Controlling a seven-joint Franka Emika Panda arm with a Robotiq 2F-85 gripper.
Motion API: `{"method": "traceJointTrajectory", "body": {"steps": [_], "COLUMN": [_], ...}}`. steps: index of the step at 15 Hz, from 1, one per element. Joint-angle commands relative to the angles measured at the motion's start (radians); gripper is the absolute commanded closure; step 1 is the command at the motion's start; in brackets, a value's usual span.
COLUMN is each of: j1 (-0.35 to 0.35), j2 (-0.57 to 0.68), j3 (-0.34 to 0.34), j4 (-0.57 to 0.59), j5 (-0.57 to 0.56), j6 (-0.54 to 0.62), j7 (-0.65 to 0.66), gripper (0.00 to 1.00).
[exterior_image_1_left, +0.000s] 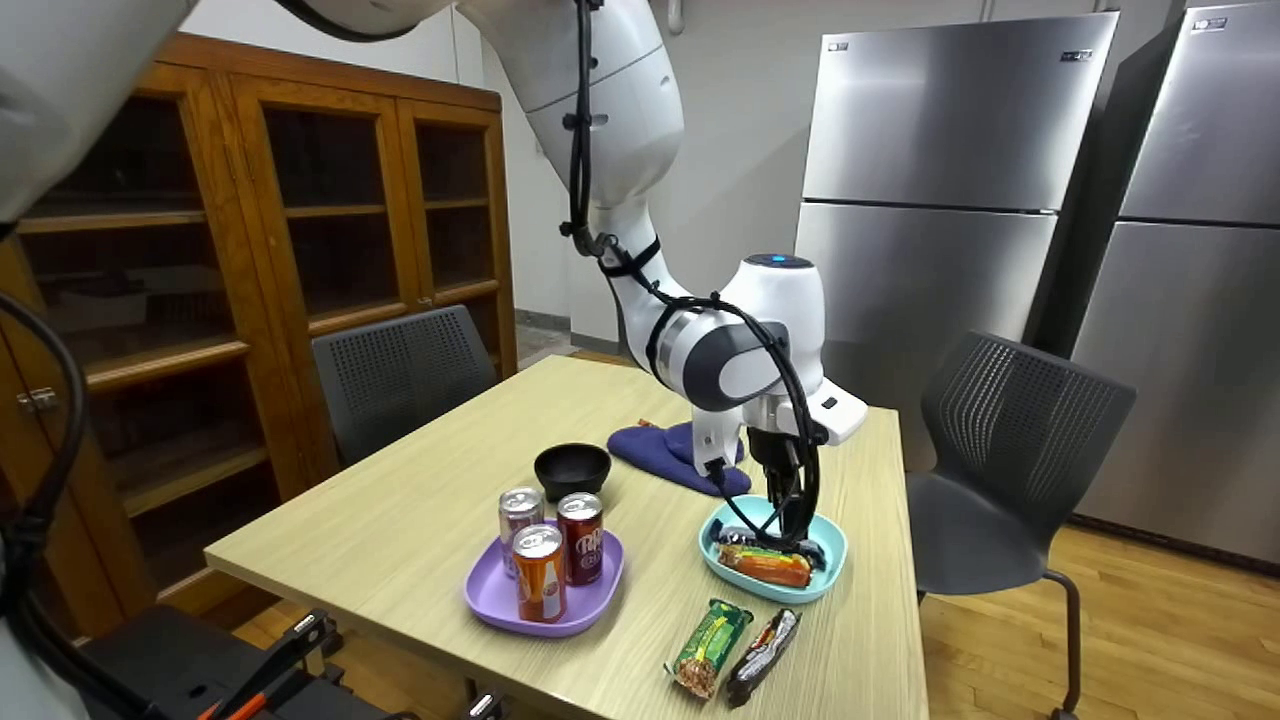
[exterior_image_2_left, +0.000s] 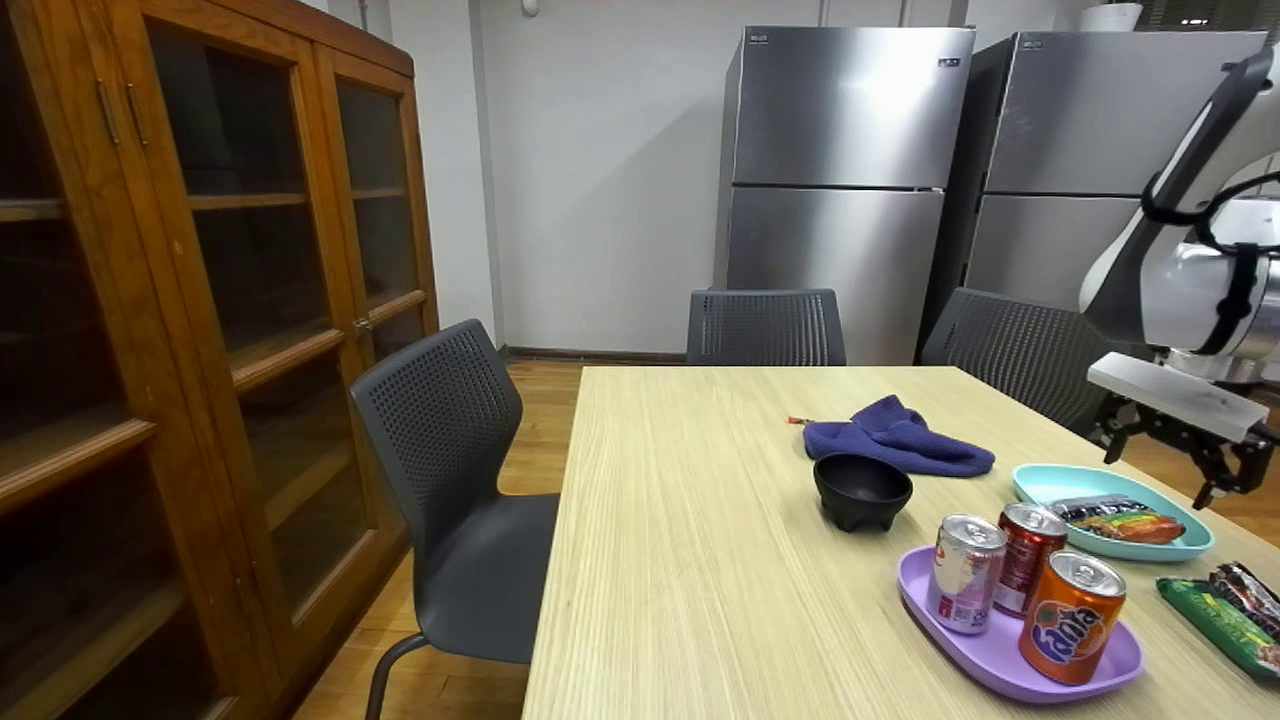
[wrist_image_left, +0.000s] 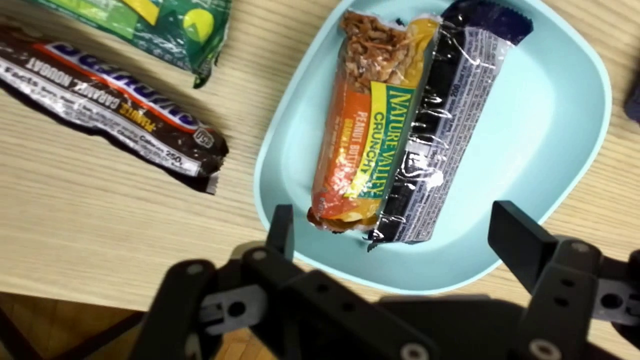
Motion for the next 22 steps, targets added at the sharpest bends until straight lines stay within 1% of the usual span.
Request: {"method": "traceJointTrajectory", "body": {"steps": [1,7,11,14,17,22], "j1": [-0.040,-0.070,-0.097,-0.098,-0.085,-0.082], "j2": [-0.095,-0.147,-0.173,-0.182,-0.178,-0.169], "j3": [0.036,0.049,0.058,0.044,0.023,0.032], "j4": [-0.099,-0.189,-0.225,-0.242,-0.254,-0.270], "j5": [-0.055,-0.169,-0.244,-0.314,-0.386,-0.452], "j6": [-0.029,-0.060,-0.124,-0.170,-0.180,-0.172], "j7": [-0.159,-0.376,-0.516,-0.595,-0.624,-0.652], "gripper": [0.00,0.00,0.00,0.00,0.00,0.00]}}
